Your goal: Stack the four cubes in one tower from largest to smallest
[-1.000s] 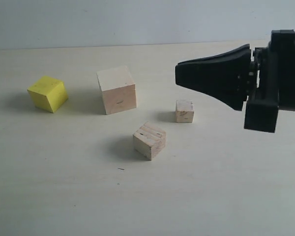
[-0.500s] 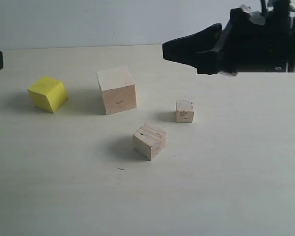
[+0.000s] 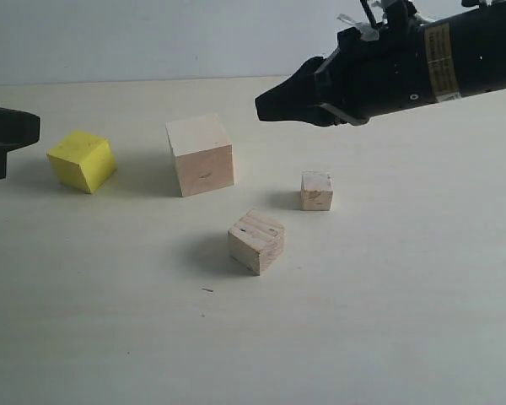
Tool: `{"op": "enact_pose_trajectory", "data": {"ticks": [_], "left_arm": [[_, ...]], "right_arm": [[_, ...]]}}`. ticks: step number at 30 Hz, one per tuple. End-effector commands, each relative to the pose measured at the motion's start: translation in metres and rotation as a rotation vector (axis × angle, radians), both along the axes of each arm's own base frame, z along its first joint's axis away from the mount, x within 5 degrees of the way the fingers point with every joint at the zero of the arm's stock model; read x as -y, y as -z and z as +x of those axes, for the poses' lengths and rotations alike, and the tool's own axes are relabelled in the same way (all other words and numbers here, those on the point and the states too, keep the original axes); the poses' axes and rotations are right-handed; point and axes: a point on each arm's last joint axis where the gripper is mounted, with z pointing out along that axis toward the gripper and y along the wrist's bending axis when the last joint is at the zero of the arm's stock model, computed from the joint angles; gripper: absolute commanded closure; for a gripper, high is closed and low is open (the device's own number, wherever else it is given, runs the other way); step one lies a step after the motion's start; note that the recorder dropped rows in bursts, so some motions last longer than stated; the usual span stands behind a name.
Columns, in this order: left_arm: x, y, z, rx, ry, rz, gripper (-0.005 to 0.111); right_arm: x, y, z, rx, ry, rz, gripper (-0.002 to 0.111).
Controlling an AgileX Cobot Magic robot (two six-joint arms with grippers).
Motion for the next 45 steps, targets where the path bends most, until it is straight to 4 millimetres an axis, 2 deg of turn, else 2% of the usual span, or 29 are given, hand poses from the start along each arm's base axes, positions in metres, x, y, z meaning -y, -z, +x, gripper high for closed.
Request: {"op": "enact_pose_trajectory", "data": {"ticks": [1,5,8,13,17,21,25,42,45], "left_arm": [[0.002,-0.003,0.002,0.003,-0.007,-0.025,0.107],[0.002,-0.003,0.001,-0.004,-0.008,-0.036,0.107],[0.002,-0.003,0.001,-0.007,-0.006,-0.038,0.107],[0.003,-0.003,0.001,-0.008,-0.007,-0.04,0.107],[0.002,-0.003,0.001,-0.005,-0.009,-0.04,0.107],[0.002,-0.003,0.001,-0.005,-0.009,-0.04,0.107],[0.002,-0.003,0.001,-0.005,-0.009,-0.04,0.107],[0.002,-0.003,0.001,-0.005,-0.009,-0.04,0.107],[0.002,-0.003,0.001,-0.005,-0.009,-0.04,0.107]], "right_arm": [[-0.006,-0.004,0.002,0.076,-0.055,0.059,0.09],[-0.006,-0.01,0.007,0.139,-0.013,0.096,0.095],[-0.003,-0.011,0.014,0.167,0.06,0.093,0.108],[0.004,-0.011,0.026,0.322,0.128,-0.032,0.108],[0.004,-0.019,0.03,0.499,0.056,-0.12,0.108],[-0.002,-0.03,0.029,0.595,-0.025,-0.094,0.108],[-0.004,-0.036,0.028,0.601,-0.037,-0.047,0.108],[-0.008,-0.037,0.023,0.563,-0.081,0.011,0.108],[-0.005,-0.038,0.027,0.551,-0.01,0.019,0.108]]}}
